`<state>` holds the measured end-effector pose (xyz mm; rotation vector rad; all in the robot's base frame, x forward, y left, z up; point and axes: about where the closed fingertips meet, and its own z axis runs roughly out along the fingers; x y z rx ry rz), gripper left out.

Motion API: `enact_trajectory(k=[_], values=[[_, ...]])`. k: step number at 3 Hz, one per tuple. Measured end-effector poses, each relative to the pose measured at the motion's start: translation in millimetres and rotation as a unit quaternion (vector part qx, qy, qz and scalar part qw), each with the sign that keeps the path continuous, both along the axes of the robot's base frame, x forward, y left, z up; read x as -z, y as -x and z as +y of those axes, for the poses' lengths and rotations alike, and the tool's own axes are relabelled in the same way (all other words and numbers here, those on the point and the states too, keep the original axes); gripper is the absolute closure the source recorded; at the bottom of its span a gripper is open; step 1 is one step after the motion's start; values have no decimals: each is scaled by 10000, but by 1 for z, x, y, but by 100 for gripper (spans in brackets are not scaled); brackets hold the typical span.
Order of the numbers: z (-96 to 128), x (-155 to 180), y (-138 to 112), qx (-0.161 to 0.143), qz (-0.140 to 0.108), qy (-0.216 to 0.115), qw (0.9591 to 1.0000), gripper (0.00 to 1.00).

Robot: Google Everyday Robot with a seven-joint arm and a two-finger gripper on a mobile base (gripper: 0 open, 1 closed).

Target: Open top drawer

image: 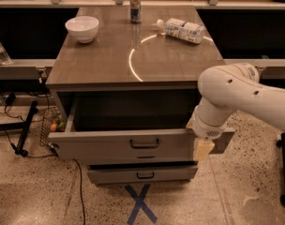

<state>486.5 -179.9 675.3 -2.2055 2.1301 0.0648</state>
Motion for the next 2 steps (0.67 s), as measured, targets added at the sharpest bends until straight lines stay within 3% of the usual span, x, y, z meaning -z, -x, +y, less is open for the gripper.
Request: enact_trajectory(k=[2], values=[[-9, -3, 7, 98, 29, 87, 9999, 100]])
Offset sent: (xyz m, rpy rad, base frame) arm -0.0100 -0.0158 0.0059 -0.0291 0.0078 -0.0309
